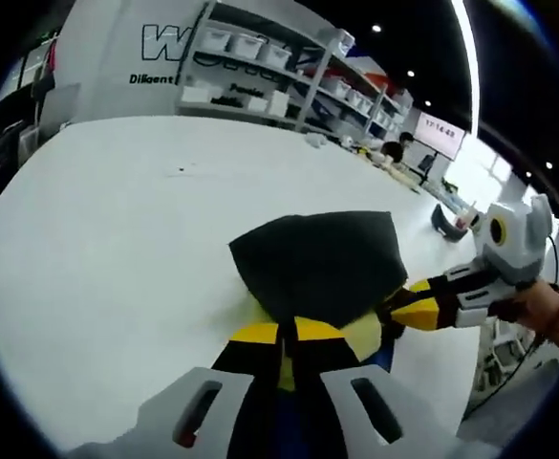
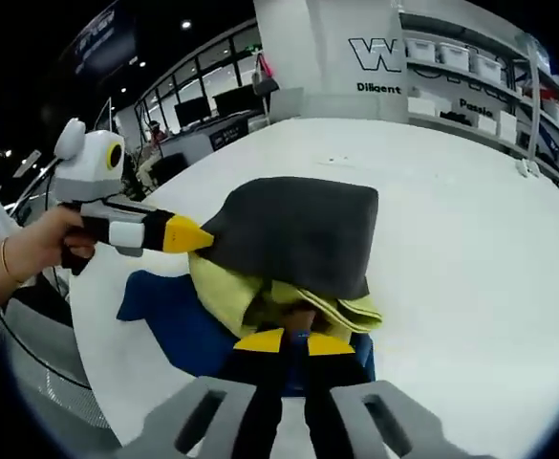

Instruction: Fold the garment on the visible template until the final outline fits inside the template.

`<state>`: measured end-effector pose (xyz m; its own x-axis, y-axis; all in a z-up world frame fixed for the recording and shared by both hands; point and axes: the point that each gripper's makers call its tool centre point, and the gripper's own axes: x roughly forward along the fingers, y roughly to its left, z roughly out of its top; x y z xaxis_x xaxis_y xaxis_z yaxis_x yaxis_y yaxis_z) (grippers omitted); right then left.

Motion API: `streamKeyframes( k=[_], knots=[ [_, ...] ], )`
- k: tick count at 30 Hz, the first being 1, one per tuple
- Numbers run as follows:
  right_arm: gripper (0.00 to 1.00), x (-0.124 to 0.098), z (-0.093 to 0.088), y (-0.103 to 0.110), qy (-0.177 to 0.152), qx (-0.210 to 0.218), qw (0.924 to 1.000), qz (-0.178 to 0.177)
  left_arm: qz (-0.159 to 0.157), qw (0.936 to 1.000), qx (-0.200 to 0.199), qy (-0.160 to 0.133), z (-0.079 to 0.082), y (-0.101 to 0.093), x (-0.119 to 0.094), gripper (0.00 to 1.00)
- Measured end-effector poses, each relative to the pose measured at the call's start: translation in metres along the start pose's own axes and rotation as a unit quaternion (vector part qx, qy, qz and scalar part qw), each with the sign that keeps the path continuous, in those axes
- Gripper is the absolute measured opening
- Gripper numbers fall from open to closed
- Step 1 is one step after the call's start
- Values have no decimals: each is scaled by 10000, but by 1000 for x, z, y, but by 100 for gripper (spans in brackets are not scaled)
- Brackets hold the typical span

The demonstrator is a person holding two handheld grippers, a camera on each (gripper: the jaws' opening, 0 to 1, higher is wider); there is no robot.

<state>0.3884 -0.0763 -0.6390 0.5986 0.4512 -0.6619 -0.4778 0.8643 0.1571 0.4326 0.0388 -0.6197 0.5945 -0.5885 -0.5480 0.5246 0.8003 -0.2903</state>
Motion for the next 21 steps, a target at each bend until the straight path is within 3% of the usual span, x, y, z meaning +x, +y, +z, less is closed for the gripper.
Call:
streamKeyframes(
  k=[5, 14, 21],
  knots=[
    [0, -3, 1, 0, 40, -296, 9995, -89, 156, 9996, 60, -221, 12, 5, -13, 0],
    [0, -17, 10, -19, -99, -307, 9986, -409, 567, 9971, 47, -514, 29, 25, -36, 0],
    [0, -28, 16, -33, -221, -230, 9976, -619, 927, 9919, -19, -868, 49, 51, -65, 0]
  ],
)
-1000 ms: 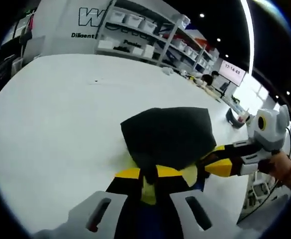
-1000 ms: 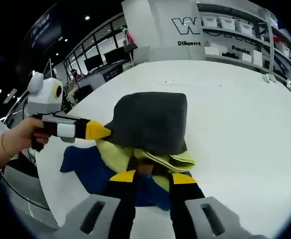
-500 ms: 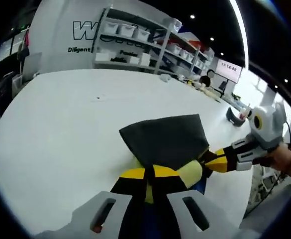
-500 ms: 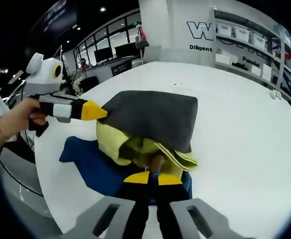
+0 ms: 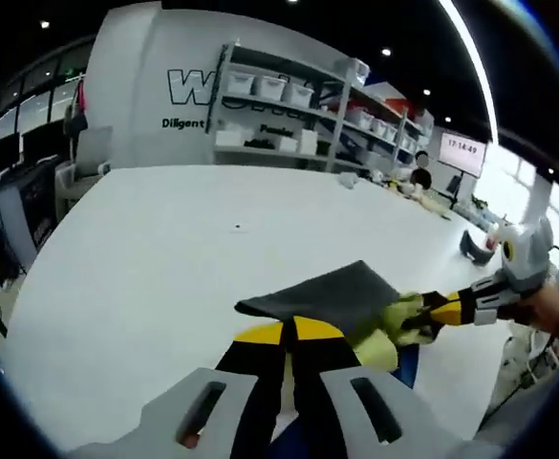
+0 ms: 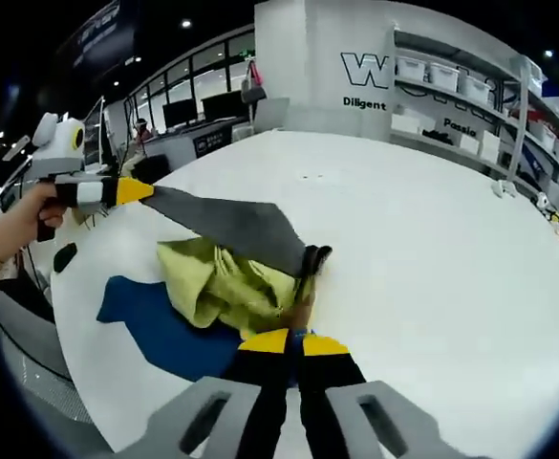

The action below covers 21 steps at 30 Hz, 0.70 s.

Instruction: Fold the garment on the visible template until the final outline fits inside the template.

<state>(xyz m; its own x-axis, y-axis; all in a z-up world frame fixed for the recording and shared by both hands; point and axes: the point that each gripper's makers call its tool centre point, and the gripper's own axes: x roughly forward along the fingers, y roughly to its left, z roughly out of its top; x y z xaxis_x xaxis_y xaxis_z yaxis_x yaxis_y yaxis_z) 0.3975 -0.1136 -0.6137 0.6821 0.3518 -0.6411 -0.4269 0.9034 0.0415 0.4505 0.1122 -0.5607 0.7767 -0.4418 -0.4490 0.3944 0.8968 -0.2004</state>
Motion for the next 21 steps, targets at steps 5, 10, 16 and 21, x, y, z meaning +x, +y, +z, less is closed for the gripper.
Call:
streamKeyframes(
  k=[5, 10, 16, 21],
  knots=[
    [0, -2, 3, -8, -27, 5, 9999, -102, 139, 9998, -124, -42, 4, 12, -5, 0],
    [0, -3, 3, -13, 6, -18, 9999, -129, 529, 9985, 6, -166, 11, 33, -19, 0],
    [0, -3, 6, -30, 93, -125, 9996, -248, 1040, 9943, -22, -240, 16, 80, -51, 0],
    [0, -2, 9, -39, 145, -212, 9991, -322, 1511, 9883, -62, -203, 11, 114, -76, 0]
  ],
)
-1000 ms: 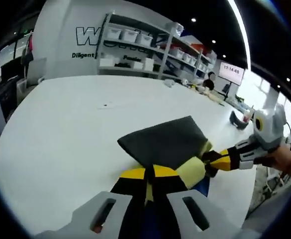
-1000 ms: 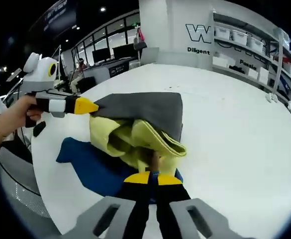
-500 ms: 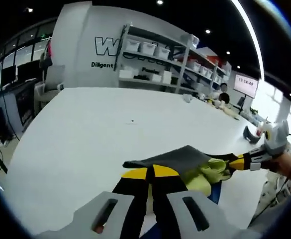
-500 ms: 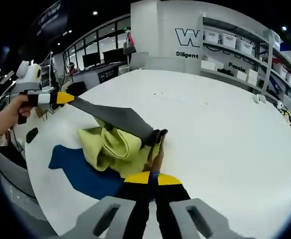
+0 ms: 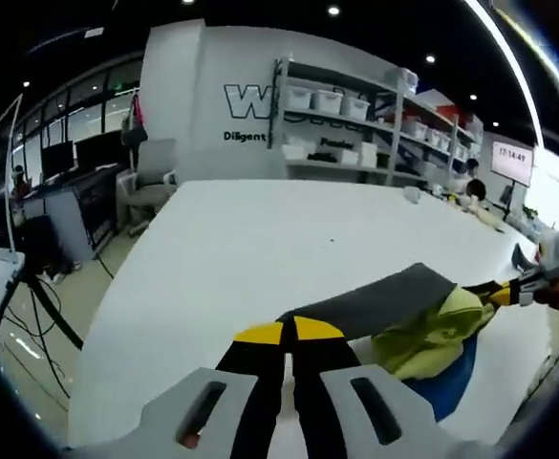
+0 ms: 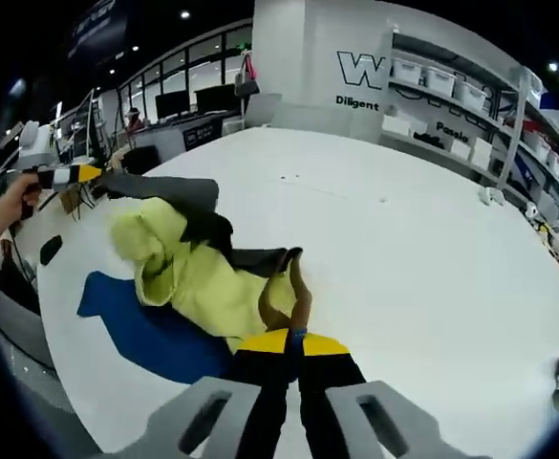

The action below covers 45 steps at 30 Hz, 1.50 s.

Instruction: Fold the garment on the visible template until the final outline fits inside the template.

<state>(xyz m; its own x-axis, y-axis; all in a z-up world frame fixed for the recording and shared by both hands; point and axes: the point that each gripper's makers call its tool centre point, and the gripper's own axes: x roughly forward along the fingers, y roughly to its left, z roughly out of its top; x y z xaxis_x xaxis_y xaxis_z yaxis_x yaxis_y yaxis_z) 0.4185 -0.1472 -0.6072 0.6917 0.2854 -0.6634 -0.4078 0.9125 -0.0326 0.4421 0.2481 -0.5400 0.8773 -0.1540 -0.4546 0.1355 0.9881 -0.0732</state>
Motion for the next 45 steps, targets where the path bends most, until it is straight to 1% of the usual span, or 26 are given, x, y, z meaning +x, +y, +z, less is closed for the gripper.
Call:
streamKeyframes(
  k=[1, 4, 7, 9, 10, 12, 17, 21, 23, 26, 28, 30, 31, 32, 33, 34, 35, 36, 37, 38, 40, 41, 42, 44, 45],
  knots=[
    [0, 0, 0, 0, 13, -23, 10000, -1, 242, 9997, 0, 24, -3, 19, -8, 0],
    [0, 1, 0, -3, 53, -82, 9999, -29, 470, 9989, -14, 65, -7, 39, -19, 0],
    [0, 4, -1, -6, 105, -133, 9999, -37, 723, 9972, -23, 163, -15, 56, -29, 0],
    [0, 4, 0, -7, 109, -143, 9998, -42, 830, 9963, -25, 216, -19, 62, -33, 0],
    [0, 4, 1, -8, 98, -151, 9998, -53, 919, 9954, 9, 270, -23, 69, -35, 0],
    [0, 3, 4, -9, 65, -126, 9999, -59, 962, 9949, -27, 315, -27, 74, -38, 0],
    [0, 5, 6, -11, 53, -118, 9999, -47, 1100, 9929, -18, 457, -34, 78, -40, 0],
    [0, 6, 8, -12, 60, -104, 9999, -35, 1159, 9920, -131, 475, -37, 77, -38, 0],
    [0, 6, 10, -12, 56, -103, 9999, -32, 1115, 9928, -107, 431, -35, 74, -37, 0],
    [0, 7, 11, -13, 54, -103, 9999, -24, 1144, 9927, -95, 364, -31, 72, -35, 0],
    [0, 9, 12, -15, 77, -129, 9999, -20, 1147, 9925, -131, 389, -30, 72, -32, 0],
    [0, 11, 13, -16, 88, -150, 9998, -23, 1157, 9921, -204, 446, -31, 70, -29, 5],
    [0, 12, 14, -17, 93, -157, 9998, -26, 1072, 9932, -151, 436, -29, 64, -25, 10],
    [0, 12, 14, -17, 97, -173, 9998, -25, 903, 9950, -122, 402, -26, 54, -20, 16],
    [0, 14, 15, -18, 133, -231, 9996, -15, 761, 9966, -68, 317, -22, 46, -15, 20],
    [0, 14, 16, -18, 141, -248, 9996, -16, 558, 9980, 36, 284, -19, 34, -10, 23],
    [0, 16, 17, -19, 157, -309, 9994, -15, 446, 9986, 93, 256, -17, 26, -6, 27],
    [0, 16, 18, -19, 167, -335, 9993, -14, 344, 9991, 135, 228, -15, 18, -2, 29],
    [0, 18, 19, -20, 177, -363, 9992, -9, 152, 9996, 156, 181, -12, 5, 5, 30],
    [0, 18, 20, -21, 177, -383, 9991, -12, -39, 9996, 182, 197, -12, -9, 12, 31],
    [0, 19, 22, -22, 193, -409, 9990, -6, -226, 9993, 222, 198, -11, -22, 20, 33],
    [0, 20, 23, -23, 207, -433, 9988, -8, -408, 9985, 303, 209, -11, -34, 27, 35],
    [0, 21, 24, -24, 197, -448, 9988, -11, -578, 9975, 320, 257, -13, -46, 35, 36],
    [0, 22, 25, -24, 193, -429, 9989, -9, -880, 9949, 337, 365, -20, -62, 44, 37],
    [0, 23, 25, -25, 191, -416, 9989, -11, -920, 9948, 248, 362, -22, -66, 50, 35]
  ],
)
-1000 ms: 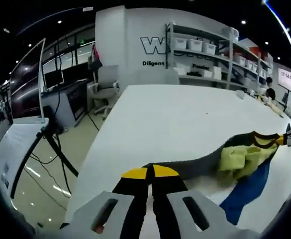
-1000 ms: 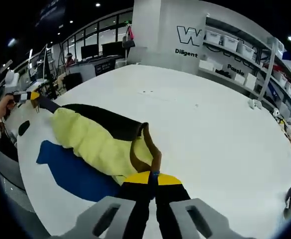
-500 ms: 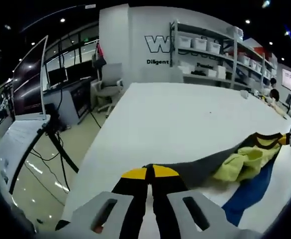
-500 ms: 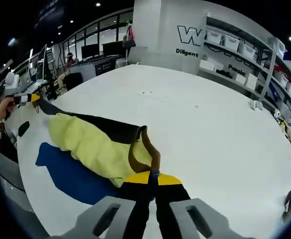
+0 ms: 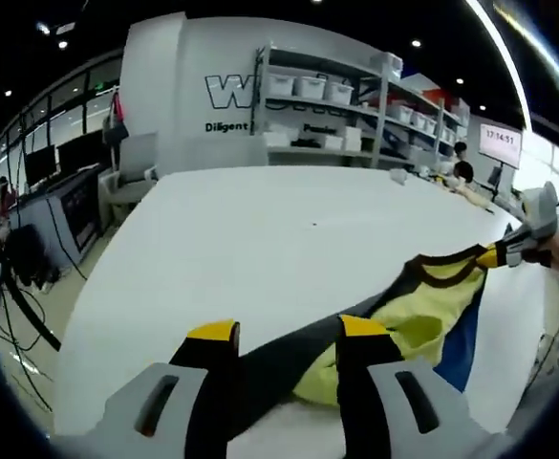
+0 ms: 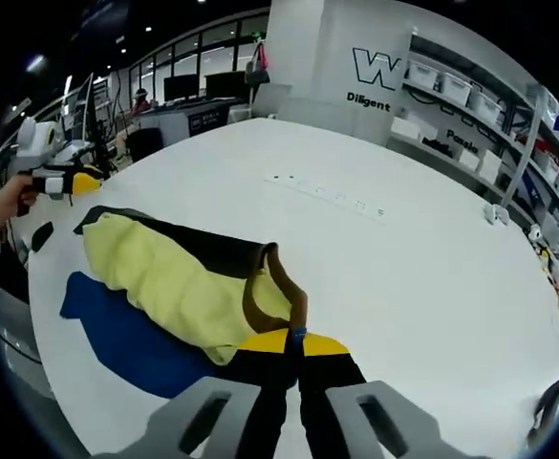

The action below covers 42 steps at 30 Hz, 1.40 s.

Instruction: Fold the garment on the visible template until the final outline fits inside the template.

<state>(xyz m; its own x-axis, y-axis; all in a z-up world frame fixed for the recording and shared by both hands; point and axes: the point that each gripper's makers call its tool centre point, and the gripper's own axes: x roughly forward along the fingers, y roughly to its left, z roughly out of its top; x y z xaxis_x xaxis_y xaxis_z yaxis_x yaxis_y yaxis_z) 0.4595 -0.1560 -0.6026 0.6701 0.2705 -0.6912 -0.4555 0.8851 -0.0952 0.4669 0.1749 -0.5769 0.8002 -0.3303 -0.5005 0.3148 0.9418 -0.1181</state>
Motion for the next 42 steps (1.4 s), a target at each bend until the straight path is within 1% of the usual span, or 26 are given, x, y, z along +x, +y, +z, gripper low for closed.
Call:
streamKeyframes(
  k=[1, 2, 3, 5, 6, 7, 9, 10, 11, 12, 13, 15, 16, 19, 20, 22, 23, 25, 28, 30, 34, 36, 38, 39, 40, 42],
  knots=[
    [0, 1, 0, 0, 5, 12, 10000, 4, -116, 9999, 62, -25, 0, -5, 4, 33],
    [0, 2, -1, 0, 16, 13, 10000, 4, -247, 9996, 154, 26, -3, -11, 10, 32],
    [0, 3, -1, -1, 34, 15, 10000, -6, -271, 9995, 155, 68, -5, -13, 13, 30],
    [0, 4, -2, -2, 47, 23, 10000, -8, -465, 9986, 202, 125, -8, -21, 20, 27],
    [0, 5, -2, -3, 47, 37, 10000, -11, -467, 9985, 227, 163, -10, -23, 24, 26],
    [0, 5, -2, -3, 49, 50, 10000, -12, -590, 9972, 391, 238, -13, -27, 28, 24],
    [0, 6, -1, -4, 50, 64, 10000, -13, -573, 9970, 393, 332, -17, -28, 34, 22],
    [0, 7, -1, -4, 47, 70, 10000, -12, -656, 9963, 396, 393, -20, -31, 36, 21],
    [0, 8, 0, -5, 44, 77, 10000, -16, -835, 9950, 184, 517, -25, -38, 38, 21],
    [0, 8, 1, -6, 36, 91, 10000, -20, -849, 9949, 115, 531, -28, -39, 42, 22],
    [0, 9, 2, -7, 33, 107, 9999, -20, -816, 9951, 195, 527, -29, -38, 45, 21],
    [0, 12, 6, -9, 8, 157, 9999, -29, -772, 9941, 349, 671, -35, -38, 49, 16],
    [0, 13, 8, -9, -11, 168, 9999, -26, -760, 9941, 338, 695, -36, -38, 52, 13],
    [0, 15, 11, -10, -26, 167, 9999, -35, -707, 9940, 352, 761, -38, -36, 56, 6],
    [0, 17, 14, -10, -36, 148, 9999, -32, -585, 9925, 576, 910, -42, -31, 58, 5],
    [0, 19, 16, -10, -47, 133, 9999, -31, -585, 9911, 666, 991, -45, -32, 59, 1],
    [0, 20, 17, -11, -44, 120, 9999, -31, -560, 9911, 695, 985, -44, -31, 60, 0],
    [0, 22, 19, -12, -51, 104, 9999, -30, -639, 9906, 651, 1018, -45, -33, 59, 0],
    [0, 23, 21, -13, -65, 98, 9999, -27, -598, 9920, 584, 944, -39, -30, 58, 0],
    [0, 25, 26, -15, -101, 112, 9999, -11, -513, 9941, 625, 718, -26, -26, 55, 0],
    [0, 30, 36, -16, -156, 58, 9999, 3, -354, 9963, 592, 519, -6, -14, 51, 0],
    [0, 37, 41, -17, -144, 15, 9999, 20, -288, 9969, 582, 437, 3, -8, 50, 0],
    [0, 43, 45, -18, -159, -78, 9998, -9, -220, 9970, 626, 410, 9, -1, 49, 0],
    [0, 48, 48, -18, -158, -98, 9998, 11, -127, 9971, 618, 425, 11, 4, 49, 0],
    [0, 50, 49, -18, -155, -90, 9998, 17, -76, 9971, 623, 436, 11, 7, 49, 0],
    [0, 62, 59, -18, -188, -85, 9997, 93, 85, 9965, 690, 473, 11, 19, 50, 0]
  ],
)
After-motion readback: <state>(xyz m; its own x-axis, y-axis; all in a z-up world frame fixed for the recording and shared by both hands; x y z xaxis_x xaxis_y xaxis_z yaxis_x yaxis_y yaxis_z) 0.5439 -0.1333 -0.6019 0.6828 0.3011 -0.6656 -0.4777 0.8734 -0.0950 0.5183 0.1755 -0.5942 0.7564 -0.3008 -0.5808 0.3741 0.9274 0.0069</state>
